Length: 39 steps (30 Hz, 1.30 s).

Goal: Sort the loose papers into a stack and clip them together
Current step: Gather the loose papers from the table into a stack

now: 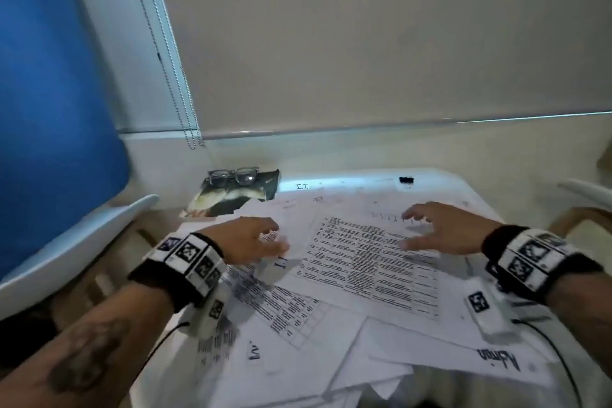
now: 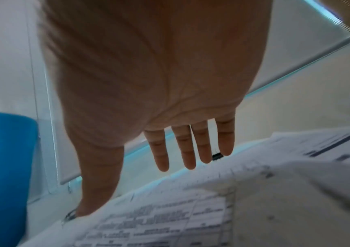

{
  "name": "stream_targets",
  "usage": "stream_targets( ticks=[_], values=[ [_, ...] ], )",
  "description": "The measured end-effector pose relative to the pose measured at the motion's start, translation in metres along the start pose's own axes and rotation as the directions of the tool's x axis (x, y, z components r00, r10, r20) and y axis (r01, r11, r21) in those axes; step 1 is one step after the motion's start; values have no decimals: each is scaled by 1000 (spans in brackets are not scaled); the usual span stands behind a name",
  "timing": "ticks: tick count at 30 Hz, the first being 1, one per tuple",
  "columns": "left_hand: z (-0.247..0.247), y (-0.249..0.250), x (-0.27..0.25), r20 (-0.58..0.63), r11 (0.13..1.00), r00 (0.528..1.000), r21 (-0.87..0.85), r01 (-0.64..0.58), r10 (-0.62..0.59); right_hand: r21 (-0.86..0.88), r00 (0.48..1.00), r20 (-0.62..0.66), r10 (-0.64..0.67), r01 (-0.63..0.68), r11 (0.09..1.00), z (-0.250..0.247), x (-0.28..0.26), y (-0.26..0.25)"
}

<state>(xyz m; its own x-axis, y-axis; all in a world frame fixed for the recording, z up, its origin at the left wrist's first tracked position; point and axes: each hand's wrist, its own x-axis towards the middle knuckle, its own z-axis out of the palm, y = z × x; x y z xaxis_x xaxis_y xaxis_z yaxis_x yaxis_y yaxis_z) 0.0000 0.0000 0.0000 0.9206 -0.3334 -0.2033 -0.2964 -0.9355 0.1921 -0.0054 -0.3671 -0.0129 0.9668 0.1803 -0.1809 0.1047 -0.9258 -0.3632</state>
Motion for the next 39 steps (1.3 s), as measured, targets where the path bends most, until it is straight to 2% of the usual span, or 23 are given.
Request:
stream_targets(
  ticks=[4, 7, 10, 13, 15, 16, 18, 21, 24, 25, 26, 28, 30, 32, 35, 37, 39],
  values=[
    [22, 23, 0, 99, 1000, 995, 9, -25, 24, -142, 995, 75, 69, -57, 988, 15, 21, -34],
    [33, 23, 4, 38, 999, 999, -30, -22, 23, -239, 989, 36, 141, -128, 963, 22, 34, -41],
    [35, 19, 0, 11, 997, 999, -71, 32, -32, -162, 991, 16, 134, -129, 978, 19, 40, -43],
    [30, 4, -10, -48, 970, 995, -233, 75, -88, -103, 996, -63, 69, -75, 992, -2, 39, -40],
    [25, -10, -20, -111, 928, 987, -365, 70, -118, 54, 985, -170, -8, 17, 998, -23, 31, -36],
    [22, -15, -27, -135, 896, 980, -437, 71, -143, 225, 974, -227, -24, 76, 971, -33, 27, -36],
    [16, -19, -36, -154, 784, 967, -617, 66, -203, 579, 956, -292, 21, 159, 800, -48, 16, -40],
    [11, -6, -49, -117, 518, 959, -854, 36, -259, 822, 957, -286, 48, 219, 526, -49, 7, -55],
    [7, 14, -59, -38, 195, 972, -981, 9, -232, 889, 966, -250, 65, 203, 410, -28, 1, -82],
    [10, 17, -61, -42, 133, 973, -991, -12, -228, 893, 971, -236, 43, 199, 405, -16, -1, -91],
    [14, 19, -62, -71, 106, 968, -993, -47, -242, 888, 977, -211, 12, 186, 420, -4, -5, -100],
    [25, 17, -63, -156, 155, 930, -982, -109, -333, 870, 990, -112, -87, 140, 473, 21, -15, -114],
    [37, 7, -65, -183, 214, 898, -971, -103, -399, 822, 991, -60, -122, 119, 557, 37, -24, -116],
    [48, -4, -68, -145, 258, 905, -965, -41, -401, 751, 994, -106, -4, 82, 656, 40, -24, -100],
    [63, -16, -69, -66, 287, 913, -956, 57, -402, 530, 976, -120, 183, -93, 843, 35, -15, -73],
    [68, -19, -66, -50, 263, 904, -962, 70, -425, 364, 979, -31, 201, -176, 915, 34, -11, -72],
    [69, -20, -65, -42, 255, 901, -964, 77, -431, 245, 983, 38, 180, -183, 952, 36, -9, -84]
  ],
)
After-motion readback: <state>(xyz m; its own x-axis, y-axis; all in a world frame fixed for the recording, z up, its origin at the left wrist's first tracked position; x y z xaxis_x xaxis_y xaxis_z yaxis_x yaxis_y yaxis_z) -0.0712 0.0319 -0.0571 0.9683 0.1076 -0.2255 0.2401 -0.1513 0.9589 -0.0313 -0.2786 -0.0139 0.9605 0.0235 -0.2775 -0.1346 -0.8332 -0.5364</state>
